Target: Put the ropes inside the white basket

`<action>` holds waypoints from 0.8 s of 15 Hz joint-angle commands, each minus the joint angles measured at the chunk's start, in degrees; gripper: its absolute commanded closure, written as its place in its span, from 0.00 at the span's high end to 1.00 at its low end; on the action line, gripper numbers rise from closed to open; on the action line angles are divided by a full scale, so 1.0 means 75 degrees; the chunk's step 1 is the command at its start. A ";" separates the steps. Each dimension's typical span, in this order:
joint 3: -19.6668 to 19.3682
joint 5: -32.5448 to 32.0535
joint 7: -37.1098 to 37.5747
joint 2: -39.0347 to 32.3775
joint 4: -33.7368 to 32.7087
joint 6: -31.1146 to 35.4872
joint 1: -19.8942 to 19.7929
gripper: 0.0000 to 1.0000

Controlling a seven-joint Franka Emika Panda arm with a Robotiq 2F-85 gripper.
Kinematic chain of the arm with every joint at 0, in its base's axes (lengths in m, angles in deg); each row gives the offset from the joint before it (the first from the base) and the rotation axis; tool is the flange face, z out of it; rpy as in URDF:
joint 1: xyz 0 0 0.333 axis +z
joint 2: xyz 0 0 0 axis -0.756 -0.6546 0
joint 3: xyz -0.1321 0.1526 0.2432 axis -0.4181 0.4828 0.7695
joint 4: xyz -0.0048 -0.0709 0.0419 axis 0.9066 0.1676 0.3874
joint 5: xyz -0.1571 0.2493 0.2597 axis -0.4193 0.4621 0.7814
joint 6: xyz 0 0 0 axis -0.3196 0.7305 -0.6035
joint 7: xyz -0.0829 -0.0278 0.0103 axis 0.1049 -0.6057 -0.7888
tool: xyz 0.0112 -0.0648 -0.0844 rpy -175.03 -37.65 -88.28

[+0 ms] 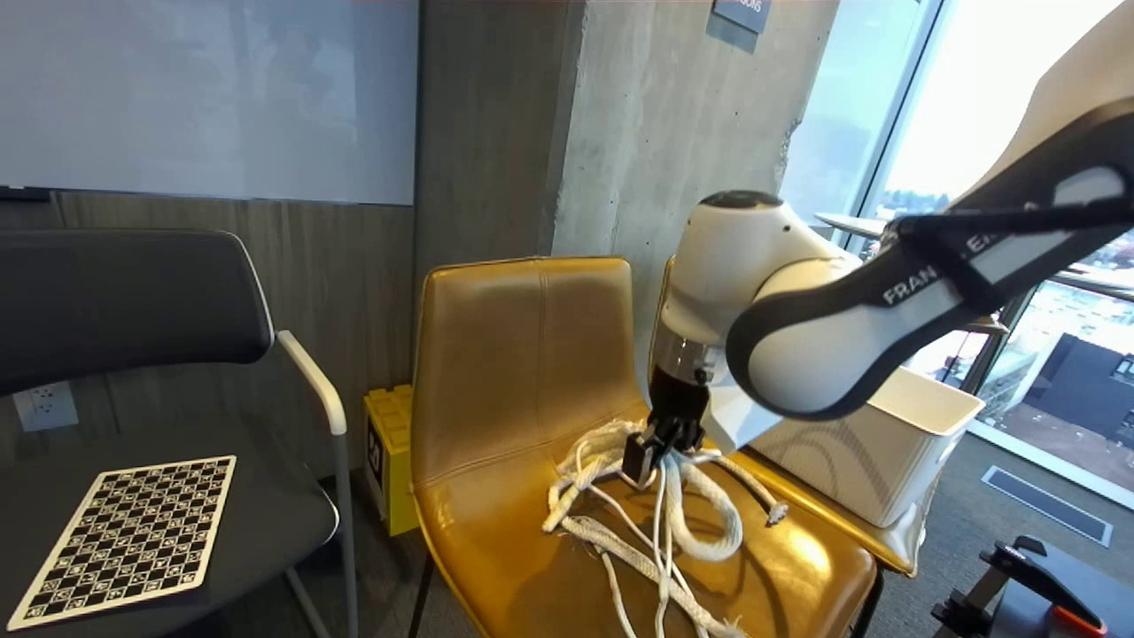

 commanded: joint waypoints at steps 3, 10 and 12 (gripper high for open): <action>-0.0296 0.0051 -0.0106 0.1502 -0.0183 -0.0934 -0.0628 0.00; -0.0696 0.0041 -0.0154 0.2920 -0.0709 -0.2000 -0.1894 0.00; -0.0795 0.0089 -0.0237 0.3233 -0.0892 -0.2221 -0.2339 0.00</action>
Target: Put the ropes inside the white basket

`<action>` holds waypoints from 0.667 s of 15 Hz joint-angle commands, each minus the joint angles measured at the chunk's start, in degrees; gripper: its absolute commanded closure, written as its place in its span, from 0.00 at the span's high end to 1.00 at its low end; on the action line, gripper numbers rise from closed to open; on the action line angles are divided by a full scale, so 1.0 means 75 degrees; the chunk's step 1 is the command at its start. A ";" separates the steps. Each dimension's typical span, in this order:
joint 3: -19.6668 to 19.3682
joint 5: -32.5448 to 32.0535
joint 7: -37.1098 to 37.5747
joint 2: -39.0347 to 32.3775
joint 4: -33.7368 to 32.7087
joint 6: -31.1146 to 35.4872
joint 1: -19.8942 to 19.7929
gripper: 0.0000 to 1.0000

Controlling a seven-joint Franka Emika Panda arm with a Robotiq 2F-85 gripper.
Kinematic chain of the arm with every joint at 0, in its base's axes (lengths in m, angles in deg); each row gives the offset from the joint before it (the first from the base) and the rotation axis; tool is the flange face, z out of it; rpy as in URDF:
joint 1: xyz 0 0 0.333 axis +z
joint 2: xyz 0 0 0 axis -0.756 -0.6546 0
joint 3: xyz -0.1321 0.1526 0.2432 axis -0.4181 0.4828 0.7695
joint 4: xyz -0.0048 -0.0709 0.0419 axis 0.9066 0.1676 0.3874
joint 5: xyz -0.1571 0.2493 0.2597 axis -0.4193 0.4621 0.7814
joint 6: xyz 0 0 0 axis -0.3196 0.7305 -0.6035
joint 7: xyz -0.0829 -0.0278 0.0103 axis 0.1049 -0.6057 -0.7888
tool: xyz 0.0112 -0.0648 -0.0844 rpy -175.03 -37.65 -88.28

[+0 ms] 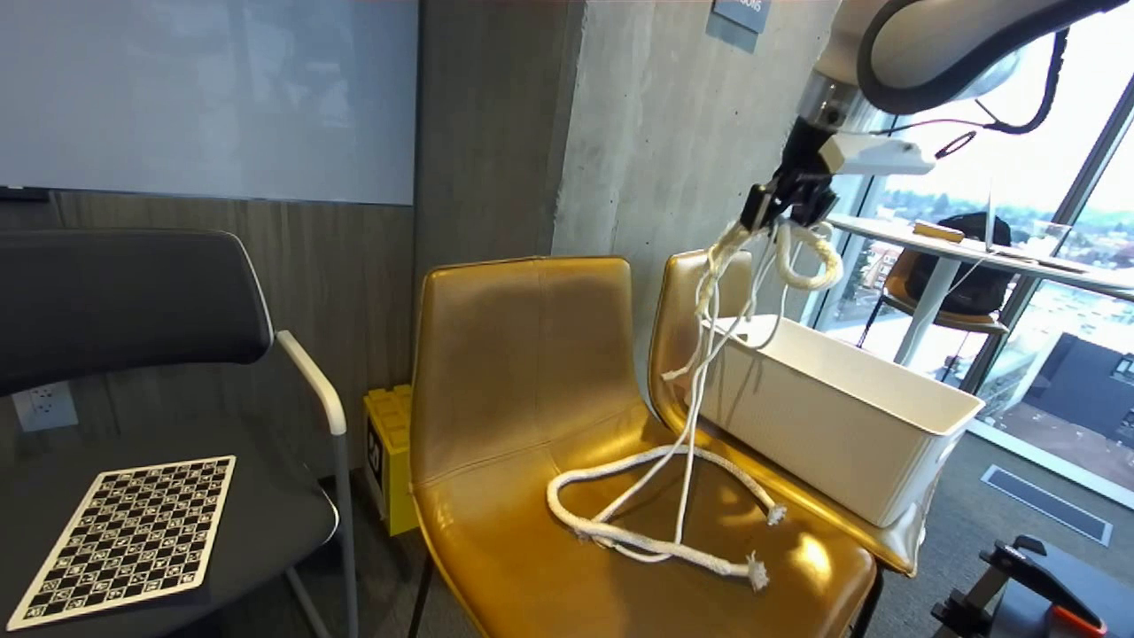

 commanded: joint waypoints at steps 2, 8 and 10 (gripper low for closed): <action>-0.0202 0.0147 -0.0279 0.0769 -0.0367 -0.0646 -0.0930 0.00; -0.0515 0.0596 -0.1301 0.1021 -0.1882 -0.1761 -0.2334 0.00; -0.0516 0.0802 -0.1684 0.0937 -0.2425 -0.2168 -0.2625 0.00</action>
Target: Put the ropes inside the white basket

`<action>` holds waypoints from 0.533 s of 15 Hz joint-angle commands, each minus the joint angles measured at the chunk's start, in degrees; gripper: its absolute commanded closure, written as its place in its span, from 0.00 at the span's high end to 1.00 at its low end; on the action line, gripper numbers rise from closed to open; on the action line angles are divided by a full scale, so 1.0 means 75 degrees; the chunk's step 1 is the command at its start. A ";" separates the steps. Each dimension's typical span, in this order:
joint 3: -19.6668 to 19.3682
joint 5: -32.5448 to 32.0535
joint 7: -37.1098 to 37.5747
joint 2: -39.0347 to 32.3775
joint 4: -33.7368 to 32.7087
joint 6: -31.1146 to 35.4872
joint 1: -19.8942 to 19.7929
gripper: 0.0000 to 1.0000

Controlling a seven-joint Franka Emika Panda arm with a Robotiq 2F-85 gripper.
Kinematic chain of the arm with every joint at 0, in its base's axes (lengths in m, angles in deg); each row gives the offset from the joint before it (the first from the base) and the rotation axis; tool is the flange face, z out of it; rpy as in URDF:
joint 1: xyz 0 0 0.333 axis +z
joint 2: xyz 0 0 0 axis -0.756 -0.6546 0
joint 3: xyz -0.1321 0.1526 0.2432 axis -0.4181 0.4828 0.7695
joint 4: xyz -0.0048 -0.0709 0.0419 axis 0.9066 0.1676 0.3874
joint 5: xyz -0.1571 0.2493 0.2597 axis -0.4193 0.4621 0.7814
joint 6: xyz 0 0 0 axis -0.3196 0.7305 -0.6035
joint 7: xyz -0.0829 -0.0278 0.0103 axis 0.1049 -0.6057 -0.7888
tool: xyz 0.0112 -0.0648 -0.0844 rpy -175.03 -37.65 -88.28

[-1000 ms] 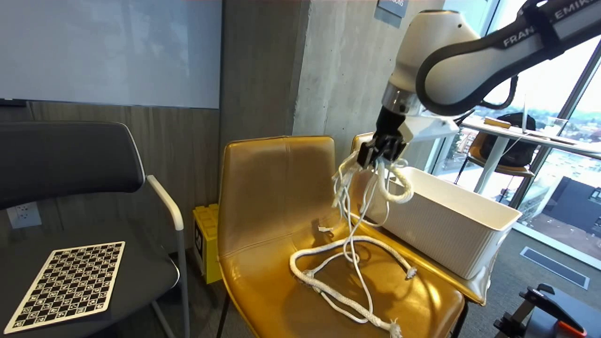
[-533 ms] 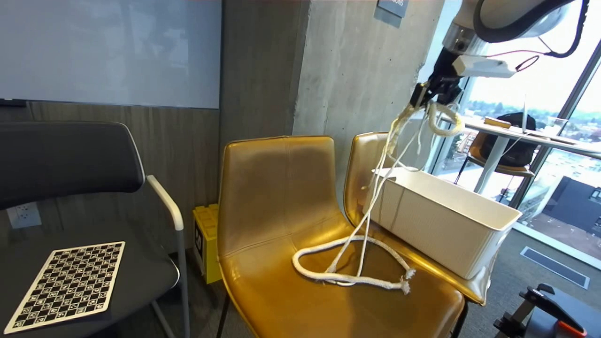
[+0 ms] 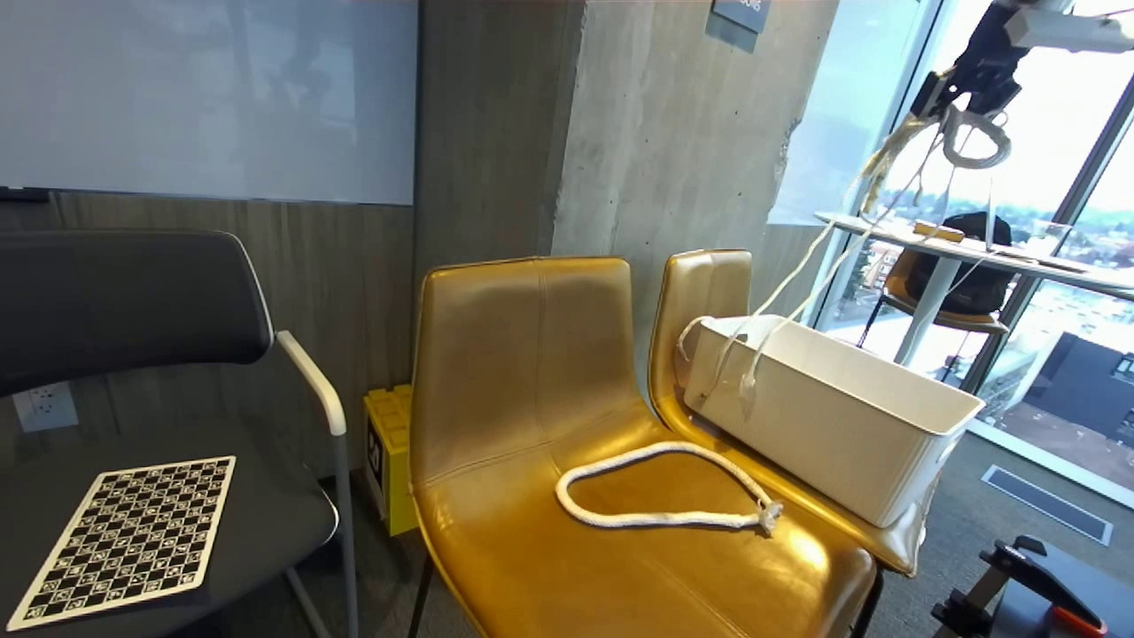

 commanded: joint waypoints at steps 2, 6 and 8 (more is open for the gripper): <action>0.0114 0.0483 -0.0636 -0.0042 -0.0648 -0.0715 -0.0317 0.00; 0.0543 0.0634 -0.0559 0.0267 0.0843 -0.0287 0.0087 0.00; 0.0762 0.0746 -0.0554 0.0246 0.1562 -0.0097 0.0310 0.00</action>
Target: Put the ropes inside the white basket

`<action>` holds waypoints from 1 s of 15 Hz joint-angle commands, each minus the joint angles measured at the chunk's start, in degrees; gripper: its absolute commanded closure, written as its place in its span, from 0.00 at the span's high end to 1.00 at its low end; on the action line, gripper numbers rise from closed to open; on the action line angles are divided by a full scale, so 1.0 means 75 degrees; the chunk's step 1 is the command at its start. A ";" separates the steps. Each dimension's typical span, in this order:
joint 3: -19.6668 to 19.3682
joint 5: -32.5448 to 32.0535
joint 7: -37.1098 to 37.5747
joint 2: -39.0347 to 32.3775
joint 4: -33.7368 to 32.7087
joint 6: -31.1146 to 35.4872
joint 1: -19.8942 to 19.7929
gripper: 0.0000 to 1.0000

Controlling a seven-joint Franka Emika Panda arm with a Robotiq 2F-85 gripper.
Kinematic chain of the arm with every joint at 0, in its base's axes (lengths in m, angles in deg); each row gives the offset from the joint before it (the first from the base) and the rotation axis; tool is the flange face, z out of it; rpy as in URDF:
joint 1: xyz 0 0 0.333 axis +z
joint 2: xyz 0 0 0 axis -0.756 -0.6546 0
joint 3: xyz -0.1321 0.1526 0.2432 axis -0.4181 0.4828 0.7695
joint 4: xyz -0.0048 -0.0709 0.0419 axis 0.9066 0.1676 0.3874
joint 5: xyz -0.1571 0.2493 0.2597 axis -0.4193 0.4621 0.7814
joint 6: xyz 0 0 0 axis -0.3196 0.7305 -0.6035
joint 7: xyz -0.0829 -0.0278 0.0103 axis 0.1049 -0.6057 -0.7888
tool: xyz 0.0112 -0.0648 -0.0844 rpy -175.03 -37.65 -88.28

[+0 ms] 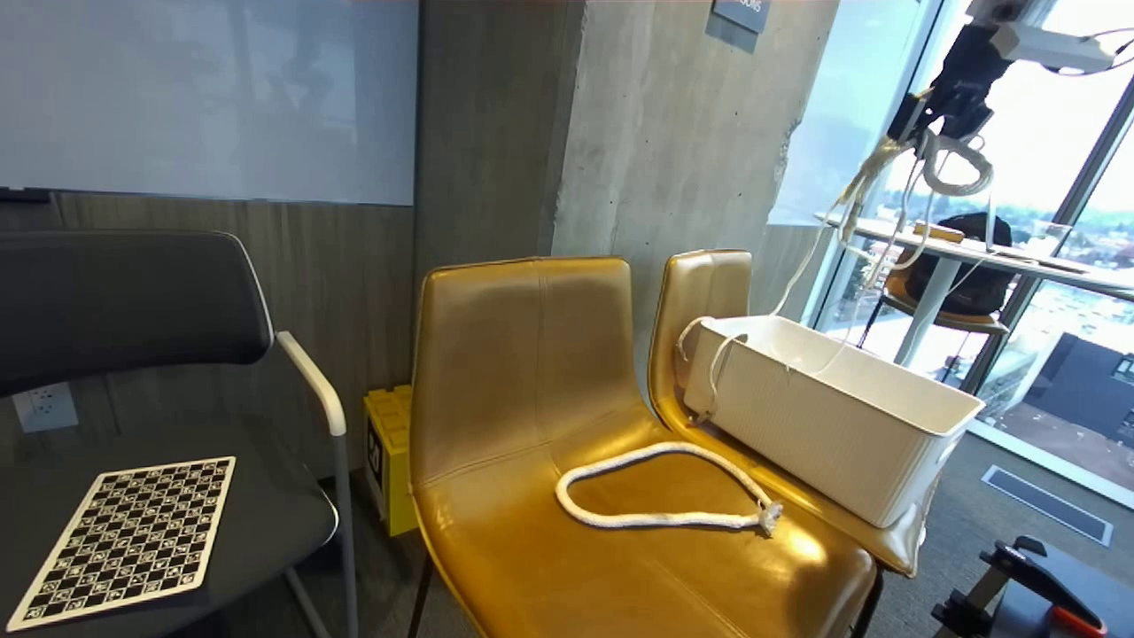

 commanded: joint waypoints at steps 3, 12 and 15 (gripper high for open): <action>0.0434 0.0305 0.0001 0.0061 0.1924 0.0675 0.0477 0.00; 0.0257 0.0089 -0.0246 -0.0174 0.2873 0.2503 0.0391 0.40; 0.0291 -0.0004 -0.0206 0.0176 0.3212 0.3229 0.0556 0.61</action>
